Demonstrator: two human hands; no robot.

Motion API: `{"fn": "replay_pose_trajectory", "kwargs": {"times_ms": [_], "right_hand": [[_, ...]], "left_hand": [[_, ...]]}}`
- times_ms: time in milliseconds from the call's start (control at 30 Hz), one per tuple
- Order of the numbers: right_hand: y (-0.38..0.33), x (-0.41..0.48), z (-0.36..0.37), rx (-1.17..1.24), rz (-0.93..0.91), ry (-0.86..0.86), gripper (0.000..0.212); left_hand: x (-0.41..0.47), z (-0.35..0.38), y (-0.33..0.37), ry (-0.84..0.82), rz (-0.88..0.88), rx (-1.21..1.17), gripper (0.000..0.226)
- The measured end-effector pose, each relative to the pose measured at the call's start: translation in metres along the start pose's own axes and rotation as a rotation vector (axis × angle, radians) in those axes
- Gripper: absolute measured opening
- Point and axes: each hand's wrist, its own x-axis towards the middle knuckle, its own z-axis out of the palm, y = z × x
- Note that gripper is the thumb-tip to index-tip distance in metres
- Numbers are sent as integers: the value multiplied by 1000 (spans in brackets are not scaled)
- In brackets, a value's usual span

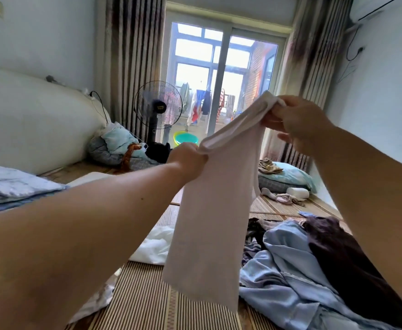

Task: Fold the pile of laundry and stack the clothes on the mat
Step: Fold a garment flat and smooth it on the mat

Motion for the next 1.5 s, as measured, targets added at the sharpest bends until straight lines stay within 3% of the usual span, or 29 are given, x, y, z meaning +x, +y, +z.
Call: {"fn": "replay_pose_trajectory", "kwargs": {"times_ms": [167, 300, 400, 500, 633, 800, 933, 1000, 1067, 1200, 1300, 1400, 1500], "right_hand": [[4, -18, -12, -13, -39, -45, 17], [3, -64, -21, -92, 11, -192, 14], [14, -111, -26, -189, 133, -351, 15], [37, -159, -17, -234, 290, -496, 12], [76, -216, -2, -277, 536, -613, 18], [108, -259, -11, -199, 696, -755, 7], [116, -265, -18, -84, 798, -873, 15], [121, -264, -14, -82, 817, -873, 5], [131, -258, -6, -104, 835, -801, 8], [165, -248, 28, -78, 889, -535, 7], [204, -252, 54, -258, 817, -372, 17], [240, -276, 69, -715, 503, -442, 31], [258, -309, 70, -706, 302, -483, 20]], "left_hand": [[-10, -1, -4, 21, 89, 113, 21], [-53, -8, -24, -132, 86, 142, 18], [-101, -13, -55, -287, 42, 311, 26], [-155, -12, -93, -435, 12, 285, 4], [-232, 1, -140, -558, -85, 366, 12], [-287, 10, -171, -694, -132, 352, 11], [-303, 3, -175, -845, -67, 389, 20], [-304, 1, -176, -918, -46, 420, 19], [-301, 3, -179, -953, -68, 393, 14], [-294, 13, -191, -992, -290, 115, 18], [-288, 19, -205, -975, -456, -18, 18], [-280, 22, -218, -954, -537, -10, 21], [-276, 26, -228, -907, -553, 22, 48]]}}
